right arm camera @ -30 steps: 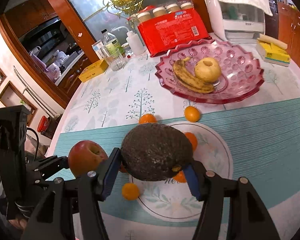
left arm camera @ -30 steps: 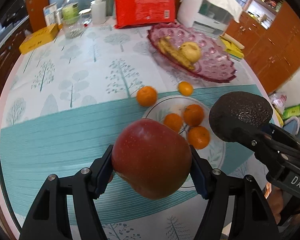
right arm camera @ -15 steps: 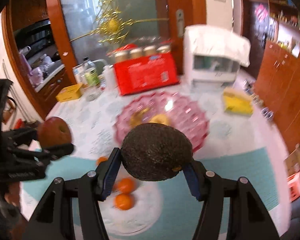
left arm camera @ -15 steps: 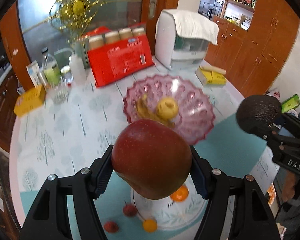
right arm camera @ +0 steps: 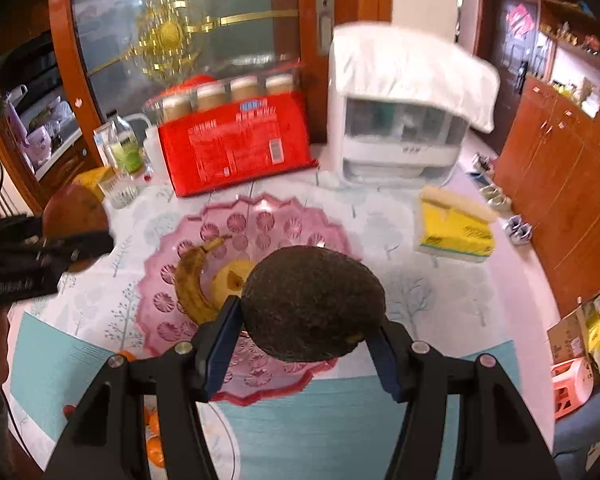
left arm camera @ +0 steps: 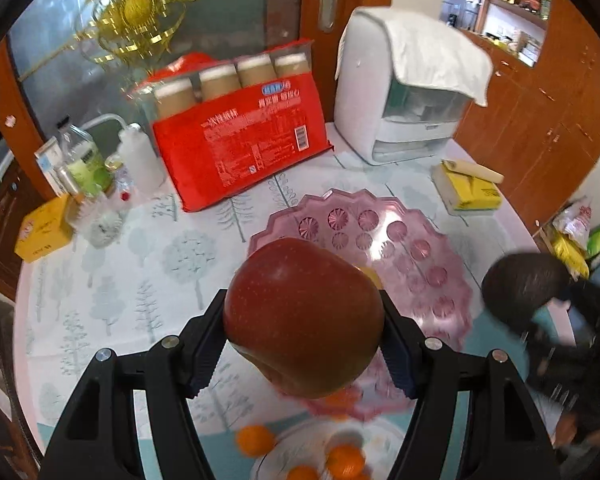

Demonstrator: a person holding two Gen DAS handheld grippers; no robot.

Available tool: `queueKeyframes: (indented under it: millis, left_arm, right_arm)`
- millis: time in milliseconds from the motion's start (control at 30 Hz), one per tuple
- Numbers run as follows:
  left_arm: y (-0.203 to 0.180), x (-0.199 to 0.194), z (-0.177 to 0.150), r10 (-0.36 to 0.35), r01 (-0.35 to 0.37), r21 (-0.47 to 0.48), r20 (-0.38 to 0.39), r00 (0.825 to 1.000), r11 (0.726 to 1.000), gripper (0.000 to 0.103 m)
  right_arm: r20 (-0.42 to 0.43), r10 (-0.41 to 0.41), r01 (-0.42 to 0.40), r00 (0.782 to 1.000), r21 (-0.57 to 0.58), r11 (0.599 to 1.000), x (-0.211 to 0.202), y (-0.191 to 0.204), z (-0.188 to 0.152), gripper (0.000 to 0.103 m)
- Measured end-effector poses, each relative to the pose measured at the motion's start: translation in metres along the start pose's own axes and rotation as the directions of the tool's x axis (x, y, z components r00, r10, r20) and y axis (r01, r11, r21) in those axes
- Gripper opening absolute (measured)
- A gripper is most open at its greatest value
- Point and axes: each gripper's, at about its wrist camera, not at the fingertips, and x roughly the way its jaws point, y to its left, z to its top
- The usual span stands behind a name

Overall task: Organize fruits
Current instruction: 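Lift apple and avocado into the pink bowl and open both tools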

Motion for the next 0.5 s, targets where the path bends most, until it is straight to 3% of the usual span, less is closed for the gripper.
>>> queueKeyframes:
  millis: [267,500]
  left_arm:
    - [-0.01,0.097,0.022,0.01,-0.017,-0.069,-0.101,0.995,0.997,0.068]
    - [-0.018,0.142,0.022,0.008,-0.022,-0.088,-0.149,0.989,0.996,0.068]
  right_arm:
    - [-0.119,0.121,-0.121,0.985,0.006,0.993,0.071,0.001,-0.013,0.061]
    - [-0.176,0.193,-0.198,0.965,-0.01,0.98,0.104,0.003,-0.022,0.061]
